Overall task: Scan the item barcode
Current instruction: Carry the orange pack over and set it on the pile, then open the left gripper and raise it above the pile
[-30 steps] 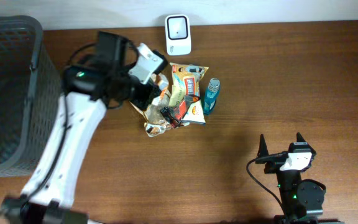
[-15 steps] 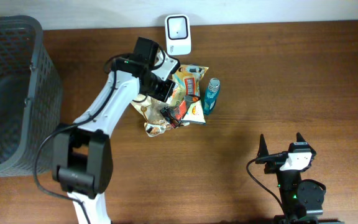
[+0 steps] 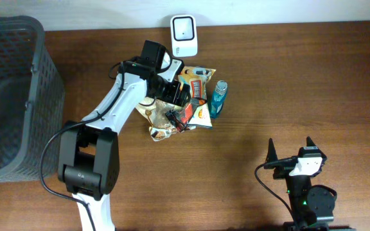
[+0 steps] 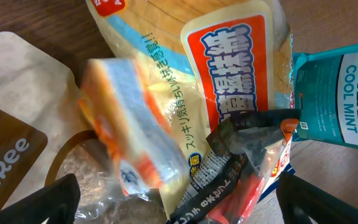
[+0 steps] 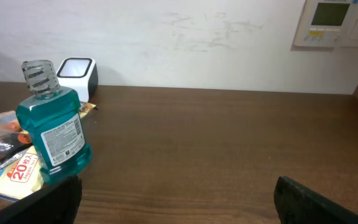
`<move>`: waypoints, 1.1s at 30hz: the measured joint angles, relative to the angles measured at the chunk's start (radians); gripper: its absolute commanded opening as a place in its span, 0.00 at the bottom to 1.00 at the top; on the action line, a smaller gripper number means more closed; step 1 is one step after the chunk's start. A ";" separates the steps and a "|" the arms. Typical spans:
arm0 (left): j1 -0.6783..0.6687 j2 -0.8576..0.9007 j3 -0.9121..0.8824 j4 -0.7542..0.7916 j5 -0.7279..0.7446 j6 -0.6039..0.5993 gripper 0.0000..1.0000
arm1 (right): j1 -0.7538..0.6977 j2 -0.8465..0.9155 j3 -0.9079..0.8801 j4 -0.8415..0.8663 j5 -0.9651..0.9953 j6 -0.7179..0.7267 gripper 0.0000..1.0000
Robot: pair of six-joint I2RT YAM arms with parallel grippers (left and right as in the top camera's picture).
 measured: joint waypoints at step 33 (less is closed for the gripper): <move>0.244 -0.224 0.252 -0.591 0.438 0.102 0.99 | 0.000 0.000 0.000 0.000 0.000 0.001 0.98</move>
